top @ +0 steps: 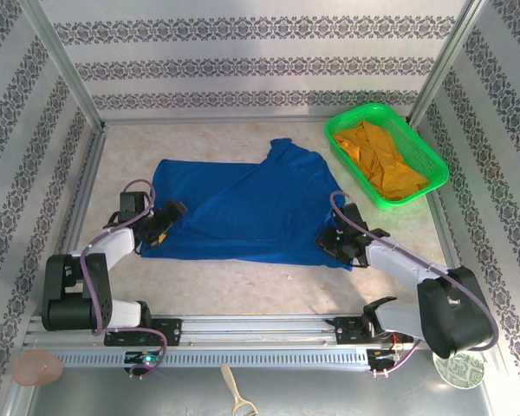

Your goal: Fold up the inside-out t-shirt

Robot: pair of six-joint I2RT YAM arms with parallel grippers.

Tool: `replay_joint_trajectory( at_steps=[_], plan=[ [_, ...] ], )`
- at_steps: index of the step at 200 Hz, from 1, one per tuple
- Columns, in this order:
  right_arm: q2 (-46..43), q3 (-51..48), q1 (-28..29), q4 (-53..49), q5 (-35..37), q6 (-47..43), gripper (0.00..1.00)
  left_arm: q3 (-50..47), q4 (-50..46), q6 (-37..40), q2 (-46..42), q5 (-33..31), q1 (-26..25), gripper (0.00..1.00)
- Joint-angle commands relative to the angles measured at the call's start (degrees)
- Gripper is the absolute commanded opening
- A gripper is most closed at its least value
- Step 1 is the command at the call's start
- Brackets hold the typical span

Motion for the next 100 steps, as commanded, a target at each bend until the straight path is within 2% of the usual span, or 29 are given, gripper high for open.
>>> replay_joint_trajectory(
  at_steps=[1,39,67,85,100],
  plan=[
    [-5.25,-4.76,0.86,-1.39,3.83,6.94,0.4,-5.61,0.92,-1.87,-3.29,-1.5,-0.59,1.0],
    [-19.84,-12.43,2.75,-11.01,6.65,17.83,0.41,-12.32,-8.69,-5.64,-16.3,-6.9,-0.59,1.0],
    [-32.61,-13.62,5.89,-20.83,8.64,24.87,0.42,-15.38,-19.32,-9.52,-32.23,-9.9,-0.57,1.0],
    [-38.59,-10.76,7.68,-25.5,11.25,25.33,0.42,-13.93,-25.2,-10.66,-42.35,-12.21,-0.49,1.0],
    [-38.87,-5.71,7.67,-25.99,13.36,22.13,0.42,-10.72,-26.41,-9.78,-45.12,-13.45,-0.48,1.0]
  ],
)
